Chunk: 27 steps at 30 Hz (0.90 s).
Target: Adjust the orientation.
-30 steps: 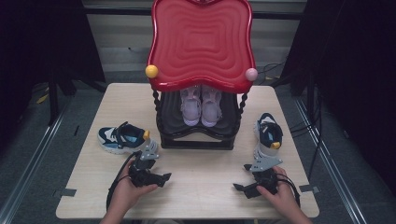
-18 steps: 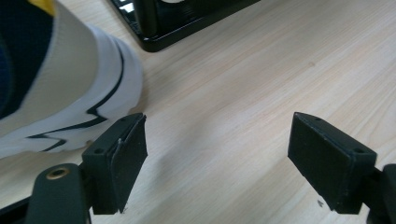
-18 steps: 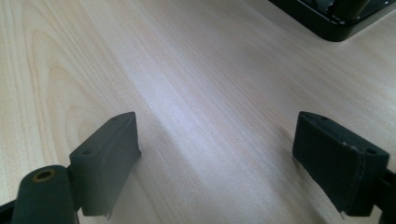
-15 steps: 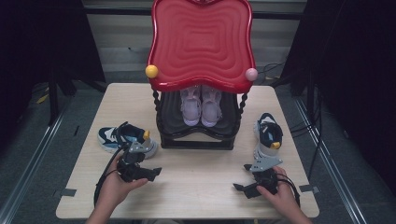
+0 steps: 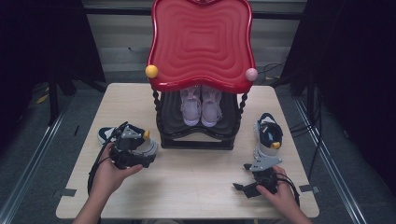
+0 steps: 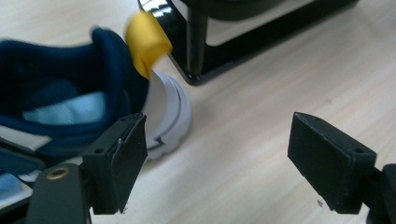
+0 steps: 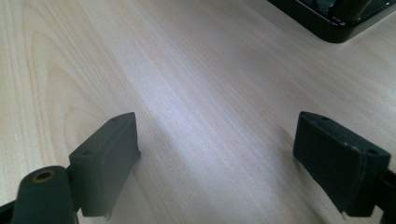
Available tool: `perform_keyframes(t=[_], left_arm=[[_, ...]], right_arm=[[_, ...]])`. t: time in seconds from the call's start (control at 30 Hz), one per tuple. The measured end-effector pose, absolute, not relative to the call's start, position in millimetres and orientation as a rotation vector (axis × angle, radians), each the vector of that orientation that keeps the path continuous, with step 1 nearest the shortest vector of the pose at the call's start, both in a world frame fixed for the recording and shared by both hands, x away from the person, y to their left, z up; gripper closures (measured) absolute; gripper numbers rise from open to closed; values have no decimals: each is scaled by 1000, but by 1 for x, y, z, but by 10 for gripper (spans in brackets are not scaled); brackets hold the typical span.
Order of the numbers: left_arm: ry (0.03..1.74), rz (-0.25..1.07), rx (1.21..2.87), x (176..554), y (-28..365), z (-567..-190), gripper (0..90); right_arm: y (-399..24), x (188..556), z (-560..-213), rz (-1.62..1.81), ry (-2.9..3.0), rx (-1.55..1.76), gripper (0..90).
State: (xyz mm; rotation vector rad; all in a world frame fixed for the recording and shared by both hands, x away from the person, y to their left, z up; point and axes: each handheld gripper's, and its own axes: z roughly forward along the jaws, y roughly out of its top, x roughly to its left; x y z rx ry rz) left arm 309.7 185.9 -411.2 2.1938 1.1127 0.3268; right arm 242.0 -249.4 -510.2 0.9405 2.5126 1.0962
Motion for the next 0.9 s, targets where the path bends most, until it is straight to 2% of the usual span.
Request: perform_keyframes(t=[0.27, 0.47, 0.63, 0.73, 0.9], left_arm=[[1136, 363, 2166, 335, 188, -399, 224], [1146, 381, 2204, 349, 181, -405, 331], [1162, 412, 2214, 354, 187, -408, 482], [1181, 401, 2213, 358, 190, -411, 488], [1178, 371, 2234, 360, 191, -416, 582]], right_arm=[[-249, 242, -510, 1096, 2513, 941, 138], [-249, 242, -510, 1096, 2513, 940, 138], [-249, 242, -510, 1096, 2513, 940, 138], [-249, 242, -510, 1096, 2513, 940, 138], [-249, 242, -510, 1096, 2513, 941, 138]])
